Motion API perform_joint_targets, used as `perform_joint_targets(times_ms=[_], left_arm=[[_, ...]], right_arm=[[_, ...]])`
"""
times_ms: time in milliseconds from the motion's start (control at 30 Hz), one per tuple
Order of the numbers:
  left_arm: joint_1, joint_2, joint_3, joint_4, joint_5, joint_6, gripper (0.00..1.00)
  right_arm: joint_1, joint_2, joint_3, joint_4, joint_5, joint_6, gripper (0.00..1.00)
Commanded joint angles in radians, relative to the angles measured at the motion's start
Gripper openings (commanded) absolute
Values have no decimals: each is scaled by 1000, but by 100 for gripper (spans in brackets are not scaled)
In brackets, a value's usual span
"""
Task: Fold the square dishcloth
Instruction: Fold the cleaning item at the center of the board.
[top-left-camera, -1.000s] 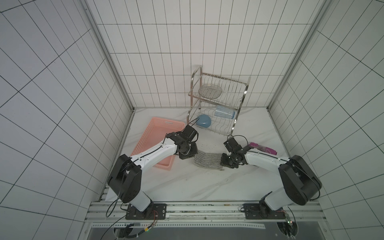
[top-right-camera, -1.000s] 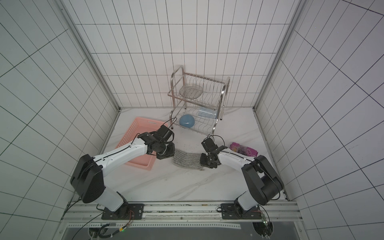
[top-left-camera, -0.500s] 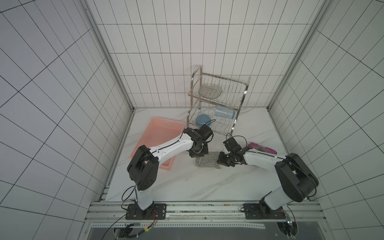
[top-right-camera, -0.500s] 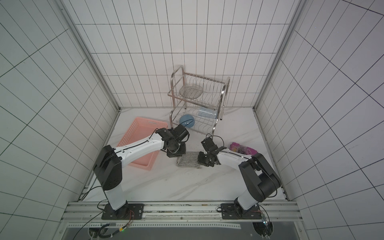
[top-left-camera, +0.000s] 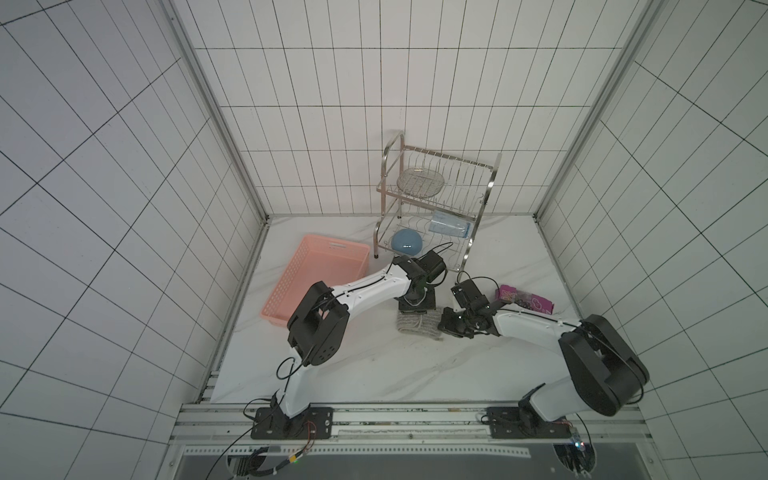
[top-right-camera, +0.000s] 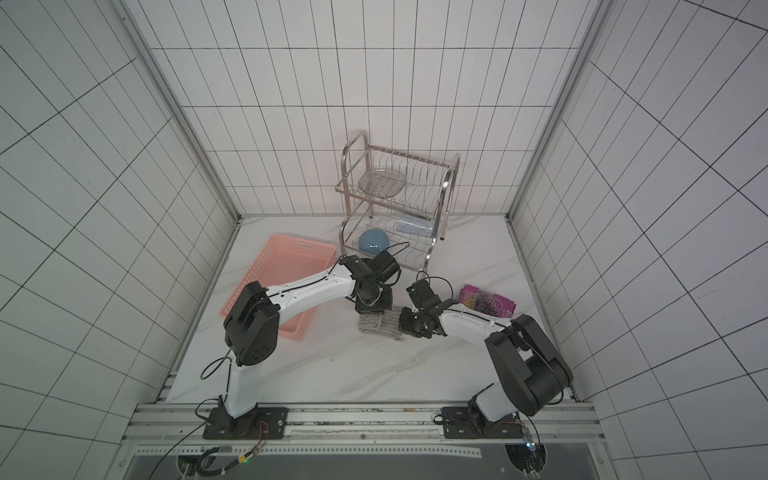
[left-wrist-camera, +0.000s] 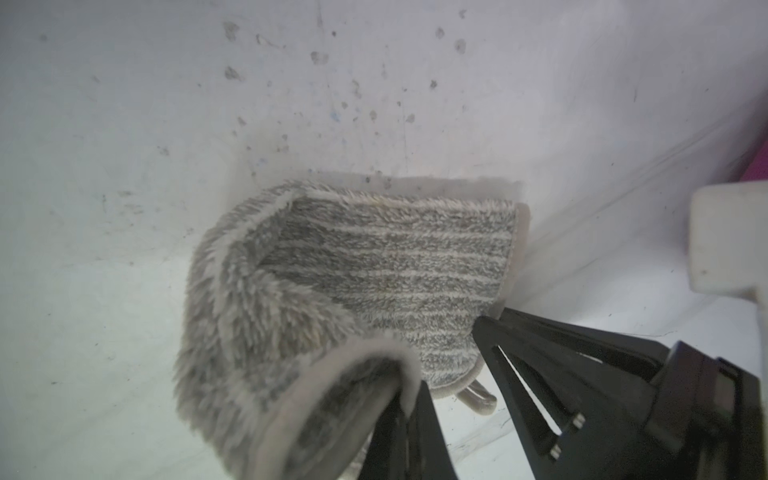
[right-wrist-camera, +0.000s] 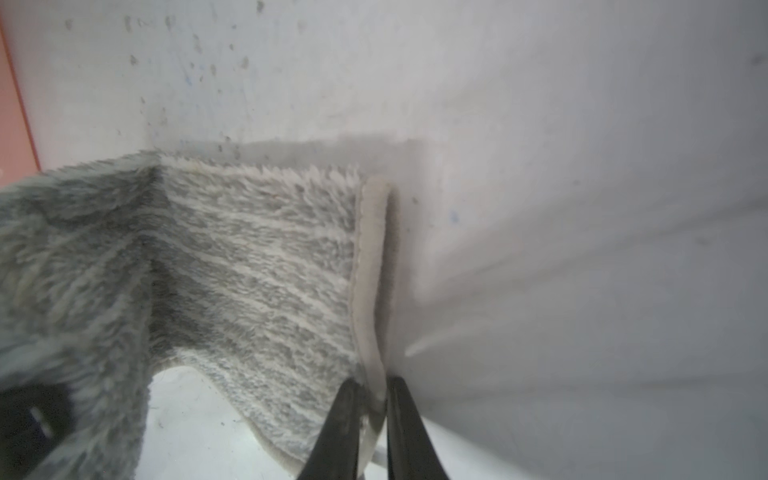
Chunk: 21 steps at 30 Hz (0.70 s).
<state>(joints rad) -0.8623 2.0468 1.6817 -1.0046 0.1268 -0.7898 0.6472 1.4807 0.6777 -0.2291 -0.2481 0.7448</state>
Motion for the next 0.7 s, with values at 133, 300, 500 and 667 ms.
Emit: perform_joint_targets(times_ms=[133, 300, 500, 667], left_arm=[[-1, 47, 28, 109, 127, 1, 34], [0, 9, 19, 169, 184, 0, 45], [7, -30, -28, 247, 242, -26, 41], [16, -58, -83, 361, 319, -69, 29]], right_arm=[[-14, -74, -25, -108, 114, -1, 21], [-24, -68, -23, -107, 122, -5, 21], [-30, -123, 23, -201, 186, -48, 23], [-31, -214, 59, -288, 244, -70, 26]])
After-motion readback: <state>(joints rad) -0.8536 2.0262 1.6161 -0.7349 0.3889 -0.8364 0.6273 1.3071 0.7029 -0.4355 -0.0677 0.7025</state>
